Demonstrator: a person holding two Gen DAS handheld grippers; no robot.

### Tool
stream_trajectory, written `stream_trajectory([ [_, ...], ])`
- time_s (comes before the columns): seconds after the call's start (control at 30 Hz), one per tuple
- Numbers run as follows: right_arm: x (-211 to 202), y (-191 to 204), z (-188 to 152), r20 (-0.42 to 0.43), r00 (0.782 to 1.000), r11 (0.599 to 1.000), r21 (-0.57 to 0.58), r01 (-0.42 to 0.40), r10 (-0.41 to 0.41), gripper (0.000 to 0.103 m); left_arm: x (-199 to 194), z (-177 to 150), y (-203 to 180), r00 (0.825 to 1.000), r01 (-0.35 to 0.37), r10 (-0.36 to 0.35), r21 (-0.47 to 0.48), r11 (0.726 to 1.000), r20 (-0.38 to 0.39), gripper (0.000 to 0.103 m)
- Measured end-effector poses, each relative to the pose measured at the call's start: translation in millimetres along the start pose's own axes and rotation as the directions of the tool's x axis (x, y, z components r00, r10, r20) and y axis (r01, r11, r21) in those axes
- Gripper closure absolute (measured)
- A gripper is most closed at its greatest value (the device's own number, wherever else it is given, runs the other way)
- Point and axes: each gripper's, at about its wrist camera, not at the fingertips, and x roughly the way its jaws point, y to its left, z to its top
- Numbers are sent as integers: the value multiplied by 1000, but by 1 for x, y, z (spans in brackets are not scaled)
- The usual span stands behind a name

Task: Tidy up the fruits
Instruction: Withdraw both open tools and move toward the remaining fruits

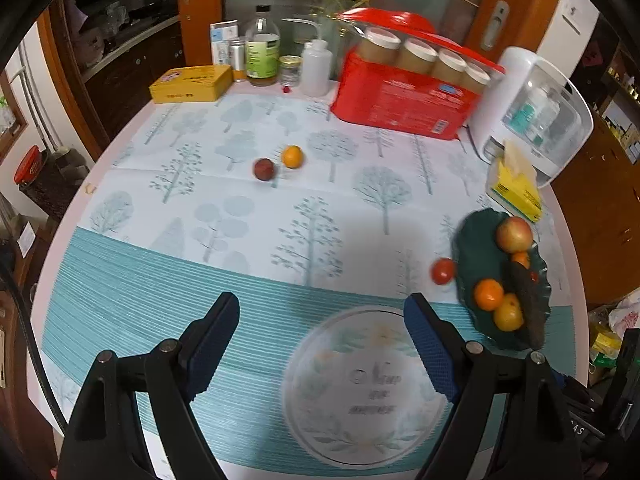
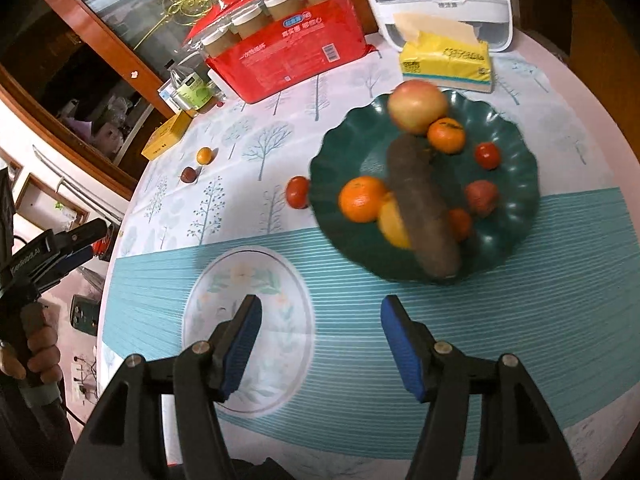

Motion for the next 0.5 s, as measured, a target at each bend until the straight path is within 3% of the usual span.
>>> stream_trajectory([
  [0.27, 42, 43, 8, -30, 999, 996, 89, 22, -19, 41, 15, 37, 60, 999, -35, 35, 8, 999, -12, 20],
  [0.5, 88, 72, 22, -49, 995, 983, 158, 91, -84, 41, 44, 73, 85, 999, -22, 23, 52, 998, -25, 18],
])
